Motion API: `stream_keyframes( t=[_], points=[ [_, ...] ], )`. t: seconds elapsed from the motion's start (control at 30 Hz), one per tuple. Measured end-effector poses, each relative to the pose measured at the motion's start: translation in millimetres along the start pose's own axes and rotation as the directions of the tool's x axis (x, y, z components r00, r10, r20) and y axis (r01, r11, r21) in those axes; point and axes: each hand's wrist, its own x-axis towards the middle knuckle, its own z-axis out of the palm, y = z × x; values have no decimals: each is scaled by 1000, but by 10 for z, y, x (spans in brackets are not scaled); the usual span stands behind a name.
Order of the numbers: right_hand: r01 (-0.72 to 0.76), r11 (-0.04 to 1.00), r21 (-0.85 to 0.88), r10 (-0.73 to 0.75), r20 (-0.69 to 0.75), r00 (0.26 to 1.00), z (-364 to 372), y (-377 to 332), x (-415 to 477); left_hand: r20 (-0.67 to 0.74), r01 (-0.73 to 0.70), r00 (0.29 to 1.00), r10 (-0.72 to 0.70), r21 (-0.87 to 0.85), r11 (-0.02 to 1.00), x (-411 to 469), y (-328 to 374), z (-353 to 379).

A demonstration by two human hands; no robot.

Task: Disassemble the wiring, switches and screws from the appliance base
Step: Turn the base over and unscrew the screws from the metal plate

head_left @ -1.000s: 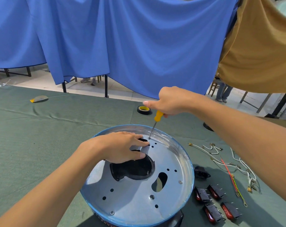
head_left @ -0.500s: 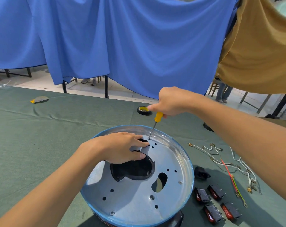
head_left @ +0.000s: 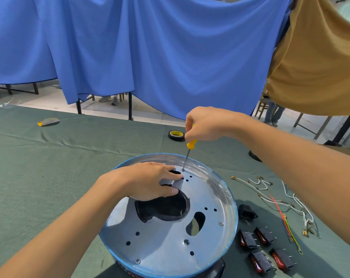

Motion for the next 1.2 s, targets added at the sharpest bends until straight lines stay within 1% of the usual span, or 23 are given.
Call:
stream_keyframes(
  t=[0.07,0.17,0.23,0.37,0.53,0.63,0.73,0.87,1.03,1.13,1.2],
  points=[
    [-14,1000,0,14,3,1000,7,5,-4,2,-1,1000,1,2,1000,0,-1,0],
    [-26,999,-19,25,-80,997,34,23,-5,1,-2,1000,2,-1,1000,-4,-9,5],
    [-18,1000,0,18,-104,994,44,37,-1,0,-2,1000,2,-6,1000,-8,-11,6],
    [6,998,66,-3,-45,999,39,21,12,-1,-2,1000,2,2,1000,-10,-5,3],
    [-10,997,79,20,-125,992,61,9,5,0,1,1000,-1,7,1000,-21,7,-2],
    [-12,995,101,22,-98,995,52,21,4,4,6,1000,-6,10,1000,-26,11,-5],
    [-12,996,88,19,-76,997,50,33,6,8,7,1000,-7,8,1000,-28,15,-9],
    [-26,998,65,34,-120,992,53,38,-9,7,8,1000,-8,1,1000,-25,13,-8],
    [-13,996,83,19,-66,998,47,46,16,5,3,1000,-3,1,1000,-21,10,-9],
    [-23,999,42,27,-109,994,62,34,12,7,5,1000,-5,0,1000,-19,6,-6],
    [-14,998,53,21,-126,992,58,39,6,6,6,1000,-6,-1,1000,-18,4,-5]
  ],
)
